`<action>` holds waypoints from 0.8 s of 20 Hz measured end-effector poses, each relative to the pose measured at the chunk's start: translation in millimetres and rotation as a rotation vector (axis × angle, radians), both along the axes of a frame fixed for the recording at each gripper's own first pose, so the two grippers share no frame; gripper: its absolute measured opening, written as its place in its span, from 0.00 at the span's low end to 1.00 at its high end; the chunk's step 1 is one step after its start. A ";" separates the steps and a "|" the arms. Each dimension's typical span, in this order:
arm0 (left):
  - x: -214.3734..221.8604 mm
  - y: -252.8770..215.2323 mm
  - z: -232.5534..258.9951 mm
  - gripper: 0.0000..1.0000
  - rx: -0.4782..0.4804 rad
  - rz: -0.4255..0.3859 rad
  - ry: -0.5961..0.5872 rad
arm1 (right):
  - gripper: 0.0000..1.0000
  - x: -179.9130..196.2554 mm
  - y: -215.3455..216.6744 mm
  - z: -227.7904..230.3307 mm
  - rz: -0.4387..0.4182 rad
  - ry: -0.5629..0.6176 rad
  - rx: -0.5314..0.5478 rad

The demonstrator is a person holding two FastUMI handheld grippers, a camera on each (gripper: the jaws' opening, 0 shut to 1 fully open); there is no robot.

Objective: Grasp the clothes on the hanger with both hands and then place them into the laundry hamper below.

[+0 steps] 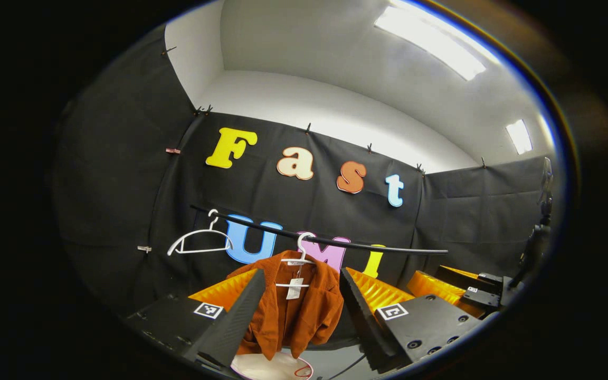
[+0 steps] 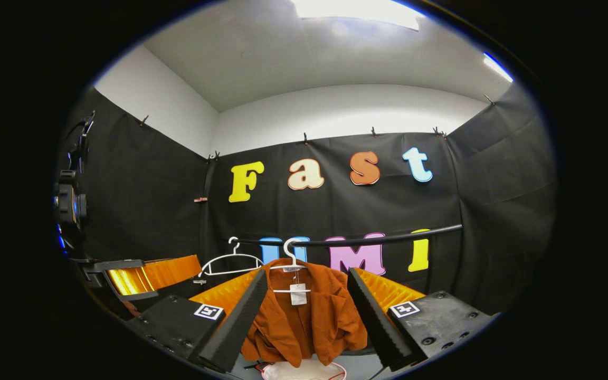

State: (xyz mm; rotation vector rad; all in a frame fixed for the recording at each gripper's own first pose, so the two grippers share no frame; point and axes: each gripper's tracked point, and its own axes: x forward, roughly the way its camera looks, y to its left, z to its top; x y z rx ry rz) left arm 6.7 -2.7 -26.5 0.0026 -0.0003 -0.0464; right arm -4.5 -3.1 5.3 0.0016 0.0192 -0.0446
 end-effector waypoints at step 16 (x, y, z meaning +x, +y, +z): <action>79.5 45.7 -56.8 0.90 -0.043 -0.037 0.074 | 0.98 58.7 -8.4 -61.8 -0.095 0.051 -0.074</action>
